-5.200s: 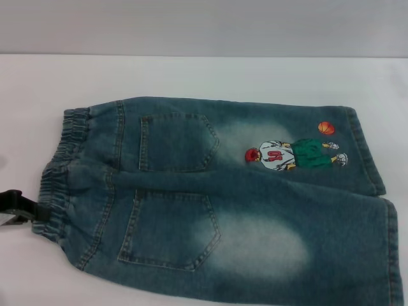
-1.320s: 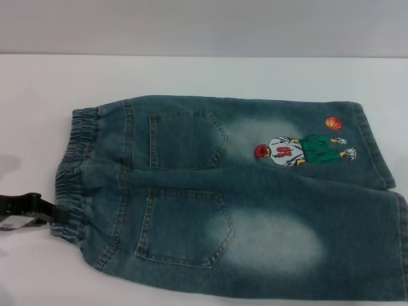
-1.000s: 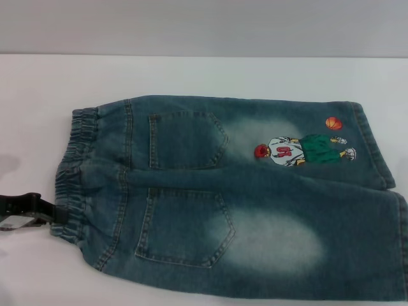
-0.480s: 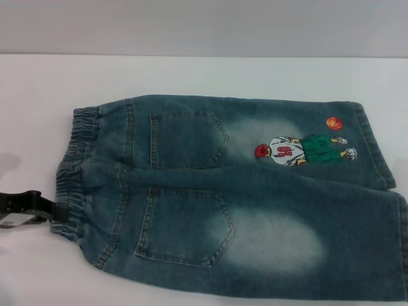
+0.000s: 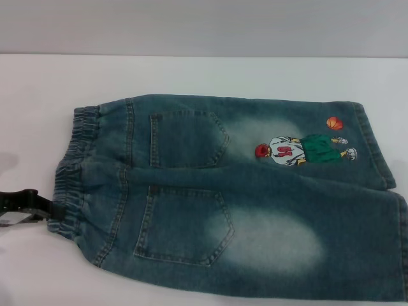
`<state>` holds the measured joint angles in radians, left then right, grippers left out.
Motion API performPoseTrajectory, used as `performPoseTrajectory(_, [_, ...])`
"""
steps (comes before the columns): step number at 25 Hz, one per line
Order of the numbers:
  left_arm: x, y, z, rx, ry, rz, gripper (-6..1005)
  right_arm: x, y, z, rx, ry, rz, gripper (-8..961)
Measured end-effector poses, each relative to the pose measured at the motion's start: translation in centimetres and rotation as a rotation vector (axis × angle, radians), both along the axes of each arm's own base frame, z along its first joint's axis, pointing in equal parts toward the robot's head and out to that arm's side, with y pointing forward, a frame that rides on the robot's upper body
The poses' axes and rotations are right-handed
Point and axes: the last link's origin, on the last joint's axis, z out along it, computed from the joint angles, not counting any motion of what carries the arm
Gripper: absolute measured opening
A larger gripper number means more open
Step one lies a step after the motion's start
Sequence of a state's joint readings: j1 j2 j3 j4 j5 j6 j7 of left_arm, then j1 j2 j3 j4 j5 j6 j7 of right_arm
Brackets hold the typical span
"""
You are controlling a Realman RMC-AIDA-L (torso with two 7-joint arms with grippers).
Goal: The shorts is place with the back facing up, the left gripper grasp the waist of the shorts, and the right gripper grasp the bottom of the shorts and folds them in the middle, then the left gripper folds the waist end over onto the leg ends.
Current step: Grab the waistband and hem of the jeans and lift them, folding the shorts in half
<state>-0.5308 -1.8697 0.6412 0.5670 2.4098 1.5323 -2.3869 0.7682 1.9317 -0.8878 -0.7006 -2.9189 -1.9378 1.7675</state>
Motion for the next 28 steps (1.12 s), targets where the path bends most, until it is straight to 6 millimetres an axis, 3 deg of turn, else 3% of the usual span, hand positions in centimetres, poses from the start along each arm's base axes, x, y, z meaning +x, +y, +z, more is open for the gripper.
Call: performPoseTrajectory(28, [-0.05, -0.36, -0.53, -0.009, -0.010, 0.001, 50, 0.28, 0.03, -0.88, 0.007, -0.020, 0.013, 581])
